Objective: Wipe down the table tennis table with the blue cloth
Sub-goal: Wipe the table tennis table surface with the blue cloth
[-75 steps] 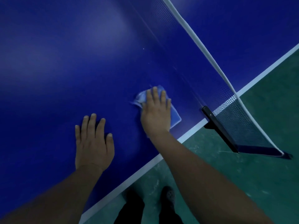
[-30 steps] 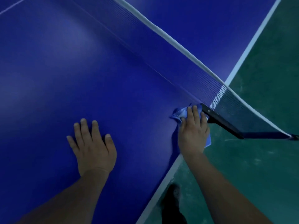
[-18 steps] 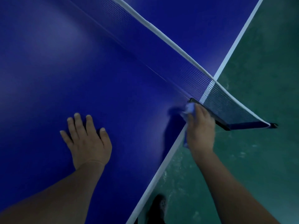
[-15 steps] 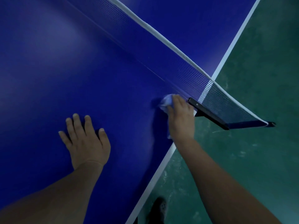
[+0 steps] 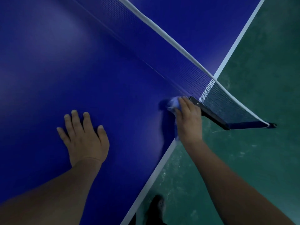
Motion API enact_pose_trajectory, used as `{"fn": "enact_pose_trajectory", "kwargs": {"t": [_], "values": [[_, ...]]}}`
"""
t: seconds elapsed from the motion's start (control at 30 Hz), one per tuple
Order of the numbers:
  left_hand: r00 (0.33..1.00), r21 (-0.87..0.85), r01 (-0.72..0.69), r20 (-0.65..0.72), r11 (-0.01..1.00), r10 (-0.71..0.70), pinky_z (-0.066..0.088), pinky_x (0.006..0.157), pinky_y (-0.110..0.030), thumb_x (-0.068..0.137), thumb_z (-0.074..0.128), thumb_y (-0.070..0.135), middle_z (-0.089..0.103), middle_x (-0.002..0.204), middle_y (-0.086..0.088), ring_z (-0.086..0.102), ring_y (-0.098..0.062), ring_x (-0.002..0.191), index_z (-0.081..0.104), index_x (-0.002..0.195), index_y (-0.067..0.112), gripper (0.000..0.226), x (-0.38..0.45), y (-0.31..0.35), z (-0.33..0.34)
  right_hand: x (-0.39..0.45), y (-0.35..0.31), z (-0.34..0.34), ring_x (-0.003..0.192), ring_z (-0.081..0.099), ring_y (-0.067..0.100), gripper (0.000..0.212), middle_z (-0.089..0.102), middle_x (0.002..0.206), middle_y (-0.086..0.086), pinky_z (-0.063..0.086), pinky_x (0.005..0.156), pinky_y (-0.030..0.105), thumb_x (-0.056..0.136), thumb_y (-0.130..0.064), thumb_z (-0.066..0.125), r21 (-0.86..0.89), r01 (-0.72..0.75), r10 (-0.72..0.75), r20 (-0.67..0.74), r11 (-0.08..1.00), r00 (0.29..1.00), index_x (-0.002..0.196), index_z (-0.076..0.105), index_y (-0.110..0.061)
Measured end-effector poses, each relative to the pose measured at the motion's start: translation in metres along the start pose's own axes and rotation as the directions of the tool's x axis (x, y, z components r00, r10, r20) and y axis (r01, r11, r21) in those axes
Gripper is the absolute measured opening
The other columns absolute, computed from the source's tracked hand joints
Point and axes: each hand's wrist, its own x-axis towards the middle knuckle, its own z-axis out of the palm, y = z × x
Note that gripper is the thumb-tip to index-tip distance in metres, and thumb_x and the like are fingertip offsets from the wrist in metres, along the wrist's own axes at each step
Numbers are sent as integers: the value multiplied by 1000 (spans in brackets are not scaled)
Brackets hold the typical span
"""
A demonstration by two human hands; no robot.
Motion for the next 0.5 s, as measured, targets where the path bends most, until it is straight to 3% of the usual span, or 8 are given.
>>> {"fn": "enact_pose_trajectory", "kwargs": {"t": [0.03, 0.1, 0.17, 0.23, 0.3, 0.4, 0.5], "values": [[1000, 5, 4, 0, 1000, -4, -2, 123, -58, 102, 36, 38, 10, 167, -17, -2, -31, 155, 26, 156, 7, 63, 1, 0, 0, 3, 8, 7, 116, 50, 26, 34, 62, 132, 15, 45, 92, 39, 83, 4, 68, -94, 36, -24, 123, 995, 992, 117, 67, 0], [1000, 6, 3, 0, 1000, -3, -3, 123, -58, 103, 36, 39, 9, 167, -17, -3, -31, 155, 25, 156, 7, 63, 1, 0, 0, -13, 37, 10, 125, 49, 28, 40, 58, 139, 12, 36, 94, 40, 76, 1, 71, -298, 29, 73, 323, 954, 943, 116, 68, -4], [1000, -2, -2, 8, 1000, 2, -3, 123, -58, 103, 36, 39, 9, 167, -17, -3, -31, 155, 25, 156, 7, 63, 1, 0, 0, -35, 59, -9, 109, 56, 37, 38, 65, 119, 19, 43, 85, 43, 67, 1, 74, -382, -7, 156, 360, 924, 920, 105, 70, 1], [1000, 13, 4, 7, 1000, -4, -3, 123, -58, 103, 34, 40, 8, 167, -17, -3, -31, 155, 24, 156, 7, 64, 1, -1, 1, -47, 58, -31, 97, 61, 42, 30, 66, 106, 25, 49, 82, 48, 79, -5, 69, -287, -215, 301, 300, 933, 905, 108, 68, 4], [1000, 18, -5, 11, 1000, 5, -3, 123, -58, 103, 33, 40, 7, 167, -16, -4, -31, 155, 24, 157, 8, 64, 1, -1, 2, -41, 41, -38, 107, 59, 38, 45, 65, 118, 20, 44, 93, 45, 94, -34, 51, -89, -377, 387, 188, 922, 903, 122, 63, -1], [1000, 16, 4, 27, 1000, -5, -3, 123, -58, 102, 33, 40, 7, 167, -16, -4, -31, 155, 24, 157, 8, 64, 0, -1, 3, -16, 0, -11, 116, 54, 30, 53, 61, 133, 9, 41, 101, 41, 98, -42, 37, 114, -286, 262, 188, 951, 947, 132, 58, -8], [1000, 28, -1, 27, 1000, 0, -3, 123, -58, 102, 31, 41, 6, 167, -15, -4, -30, 155, 24, 157, 9, 64, 0, -2, 3, -6, -26, 26, 135, 40, 36, 56, 48, 149, 11, 31, 116, 44, 101, -39, 31, 69, -260, 241, 208, 963, 948, 142, 51, -6]]}}
